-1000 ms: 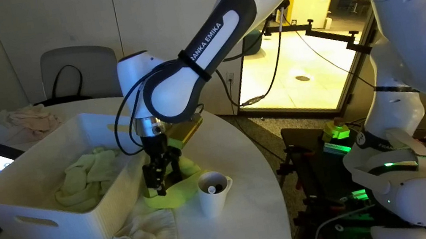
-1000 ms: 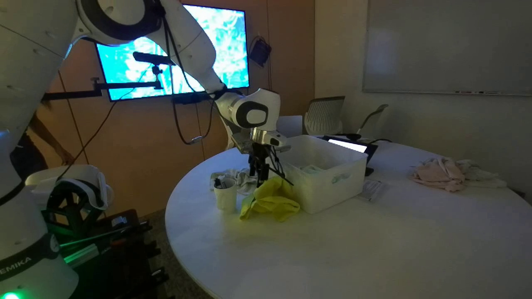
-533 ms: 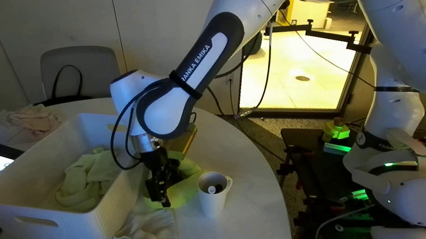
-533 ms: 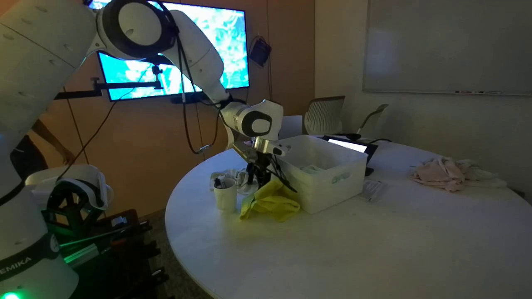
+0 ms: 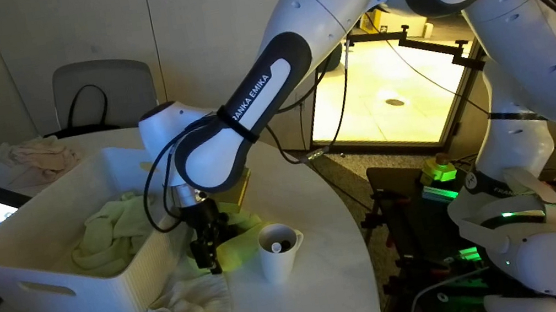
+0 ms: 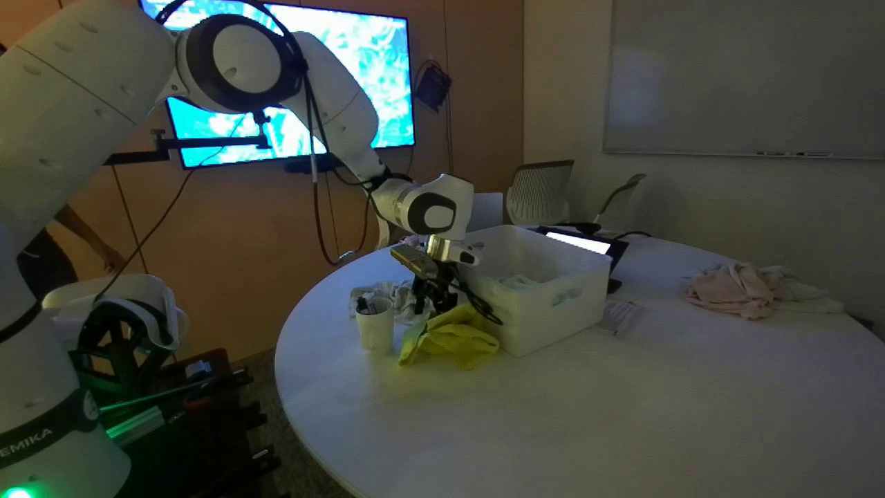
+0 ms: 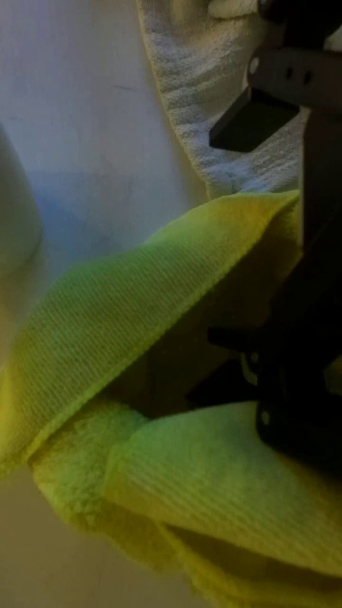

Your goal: Put the green towel in the basket, then put the two markers in the cup, then put the other green towel in the basket, then the black tape in the cup, then the white towel in the basket

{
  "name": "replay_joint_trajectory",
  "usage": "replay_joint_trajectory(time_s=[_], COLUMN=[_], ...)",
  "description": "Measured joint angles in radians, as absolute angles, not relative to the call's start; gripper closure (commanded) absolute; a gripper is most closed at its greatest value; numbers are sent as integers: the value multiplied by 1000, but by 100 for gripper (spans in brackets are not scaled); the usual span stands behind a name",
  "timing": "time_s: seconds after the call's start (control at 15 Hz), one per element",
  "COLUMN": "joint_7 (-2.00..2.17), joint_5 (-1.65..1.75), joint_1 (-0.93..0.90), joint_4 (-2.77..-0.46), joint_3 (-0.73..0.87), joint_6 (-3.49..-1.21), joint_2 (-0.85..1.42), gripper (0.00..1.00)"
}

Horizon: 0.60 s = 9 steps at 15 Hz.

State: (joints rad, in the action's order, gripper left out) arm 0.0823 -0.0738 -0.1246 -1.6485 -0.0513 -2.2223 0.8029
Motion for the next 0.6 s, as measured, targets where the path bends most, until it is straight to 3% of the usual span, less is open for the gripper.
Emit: replay_joint_trajectory(time_s=[0.47, 0.6], joint_7=[66, 65], joint_5=[-62, -62], joint_1=[-125, -125], joint_4=[-1642, -1643], joint_3=[-51, -51], joint_6=[-2222, -2224], joint_2=[815, 812], gripper=[87, 93])
